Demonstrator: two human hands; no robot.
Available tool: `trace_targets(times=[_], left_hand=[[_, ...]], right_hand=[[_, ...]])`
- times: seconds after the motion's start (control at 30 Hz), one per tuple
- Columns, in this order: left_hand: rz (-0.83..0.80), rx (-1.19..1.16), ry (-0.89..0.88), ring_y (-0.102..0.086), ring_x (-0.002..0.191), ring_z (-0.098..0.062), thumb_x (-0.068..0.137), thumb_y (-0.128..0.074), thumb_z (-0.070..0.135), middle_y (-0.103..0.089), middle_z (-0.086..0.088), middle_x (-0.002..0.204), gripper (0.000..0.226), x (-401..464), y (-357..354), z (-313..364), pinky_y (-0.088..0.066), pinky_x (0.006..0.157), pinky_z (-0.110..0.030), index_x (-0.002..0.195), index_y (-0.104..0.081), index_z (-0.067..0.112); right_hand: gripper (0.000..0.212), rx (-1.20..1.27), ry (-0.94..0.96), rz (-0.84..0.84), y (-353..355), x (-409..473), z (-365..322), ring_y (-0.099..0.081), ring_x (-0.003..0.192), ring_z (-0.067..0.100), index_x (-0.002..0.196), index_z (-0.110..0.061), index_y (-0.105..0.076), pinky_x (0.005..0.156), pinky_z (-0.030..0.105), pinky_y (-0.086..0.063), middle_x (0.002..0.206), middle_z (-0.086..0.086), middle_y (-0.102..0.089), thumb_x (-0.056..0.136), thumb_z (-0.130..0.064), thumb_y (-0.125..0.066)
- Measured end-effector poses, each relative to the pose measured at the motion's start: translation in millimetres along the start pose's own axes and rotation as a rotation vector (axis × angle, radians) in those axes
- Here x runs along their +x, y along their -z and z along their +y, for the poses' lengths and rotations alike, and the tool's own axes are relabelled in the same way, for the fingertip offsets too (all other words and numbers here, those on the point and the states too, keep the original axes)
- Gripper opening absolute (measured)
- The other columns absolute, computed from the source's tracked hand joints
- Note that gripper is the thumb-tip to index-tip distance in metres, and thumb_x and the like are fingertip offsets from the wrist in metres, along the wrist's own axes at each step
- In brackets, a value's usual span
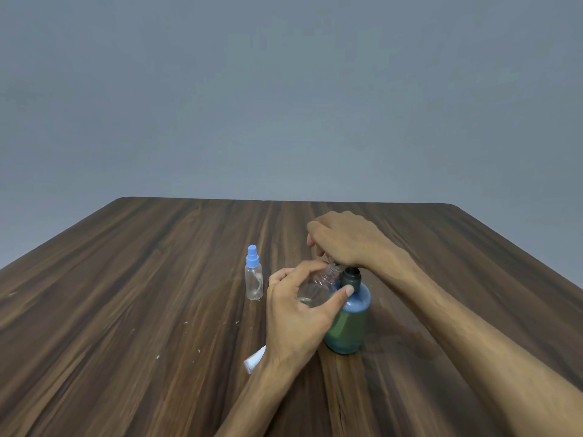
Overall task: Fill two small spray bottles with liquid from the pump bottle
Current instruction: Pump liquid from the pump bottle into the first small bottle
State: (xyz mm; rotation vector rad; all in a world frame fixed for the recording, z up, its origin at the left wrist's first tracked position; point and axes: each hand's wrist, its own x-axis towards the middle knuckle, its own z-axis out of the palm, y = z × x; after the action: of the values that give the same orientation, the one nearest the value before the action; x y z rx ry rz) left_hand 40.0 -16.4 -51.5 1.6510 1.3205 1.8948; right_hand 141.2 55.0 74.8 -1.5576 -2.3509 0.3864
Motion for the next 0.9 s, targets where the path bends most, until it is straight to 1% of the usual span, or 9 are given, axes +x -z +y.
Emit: trace_targets(times=[0.1,0.2,0.27,0.3,0.4,0.53,0.67,0.8,0.9], left_hand=[[0.003,-0.015,0.023,-0.073,0.104,-0.034,0.072,-0.087,0.059,-0.08,0.017,0.096,0.038,-0.2,-0.4,-1.2,-0.063,0.087,-0.049,0.102,-0.079,0.036],[0.008,-0.009,0.013,-0.073,0.104,-0.035,0.073,-0.087,0.059,-0.08,0.016,0.096,0.037,-0.1,0.0,-0.8,-0.063,0.086,-0.05,0.102,-0.079,0.036],[0.0,-0.017,0.006,-0.073,0.104,-0.035,0.074,-0.087,0.058,-0.08,0.017,0.097,0.035,0.2,0.2,-0.2,-0.063,0.088,-0.051,0.102,-0.079,0.038],[-0.003,-0.022,0.009,-0.074,0.104,-0.035,0.075,-0.087,0.058,-0.08,0.016,0.098,0.035,0.5,-0.3,-0.2,-0.063,0.089,-0.051,0.102,-0.079,0.039],[-0.003,-0.043,0.025,-0.074,0.105,-0.036,0.074,-0.088,0.056,-0.081,0.015,0.098,0.037,1.0,-0.5,1.9,-0.063,0.089,-0.053,0.106,-0.076,0.041],[-0.012,-0.045,0.012,-0.074,0.104,-0.037,0.075,-0.087,0.056,-0.081,0.015,0.099,0.036,0.5,0.3,1.6,-0.063,0.089,-0.054,0.106,-0.076,0.041],[-0.011,-0.052,0.036,-0.074,0.105,-0.037,0.074,-0.088,0.056,-0.081,0.012,0.099,0.039,0.7,-0.8,0.8,-0.063,0.09,-0.053,0.107,-0.076,0.04],[-0.016,-0.048,0.03,-0.074,0.105,-0.038,0.074,-0.088,0.057,-0.081,0.012,0.099,0.038,-0.1,-0.2,-1.1,-0.064,0.089,-0.053,0.106,-0.076,0.04],[-0.014,-0.047,0.039,-0.075,0.105,-0.037,0.074,-0.089,0.057,-0.081,0.011,0.099,0.038,1.0,-1.4,-1.7,-0.064,0.09,-0.054,0.106,-0.077,0.039]], right_hand=[[0.06,-0.049,0.004,-0.056,-6.9,-1.1,0.5,-0.071,0.091,0.025,0.099,-0.019,-0.077,0.082,0.041,-0.055,0.1,0.0,-0.078,0.086,-0.048,-0.026],[0.052,-0.025,0.003,0.005,-2.2,-0.7,-0.3,-0.071,0.089,0.024,0.099,-0.018,-0.077,0.084,0.04,-0.056,0.095,0.0,-0.078,0.095,-0.044,-0.032],[0.053,0.019,-0.001,0.025,0.6,0.3,0.1,-0.071,0.089,0.023,0.097,-0.019,-0.077,0.086,0.04,-0.056,0.093,-0.002,-0.079,0.09,-0.044,-0.031],[0.054,0.033,-0.011,-0.001,-0.3,0.4,0.6,-0.072,0.089,0.023,0.096,-0.02,-0.078,0.086,0.04,-0.056,0.093,-0.003,-0.079,0.088,-0.044,-0.03],[0.05,0.002,-0.017,-0.066,-5.8,-0.8,0.8,-0.072,0.09,0.023,0.097,-0.021,-0.079,0.084,0.04,-0.057,0.096,-0.003,-0.079,0.094,-0.042,-0.034],[0.055,0.032,-0.011,0.025,-0.1,1.3,0.7,-0.073,0.092,0.025,0.097,-0.018,-0.077,0.09,0.043,-0.057,0.095,0.0,-0.08,0.088,-0.047,-0.03],[0.051,-0.026,-0.005,-0.042,-7.9,1.2,2.6,-0.07,0.089,0.022,0.096,-0.019,-0.078,0.08,0.039,-0.055,0.101,0.0,-0.078,0.095,-0.043,-0.033],[0.056,0.014,-0.003,0.034,-0.6,0.7,1.5,-0.072,0.092,0.026,0.096,-0.018,-0.076,0.088,0.042,-0.056,0.095,0.001,-0.079,0.085,-0.046,-0.029],[0.057,-0.033,0.006,-0.043,-5.5,1.7,0.9,-0.07,0.089,0.024,0.094,-0.018,-0.076,0.077,0.04,-0.053,0.1,0.001,-0.078,0.085,-0.046,-0.028]])
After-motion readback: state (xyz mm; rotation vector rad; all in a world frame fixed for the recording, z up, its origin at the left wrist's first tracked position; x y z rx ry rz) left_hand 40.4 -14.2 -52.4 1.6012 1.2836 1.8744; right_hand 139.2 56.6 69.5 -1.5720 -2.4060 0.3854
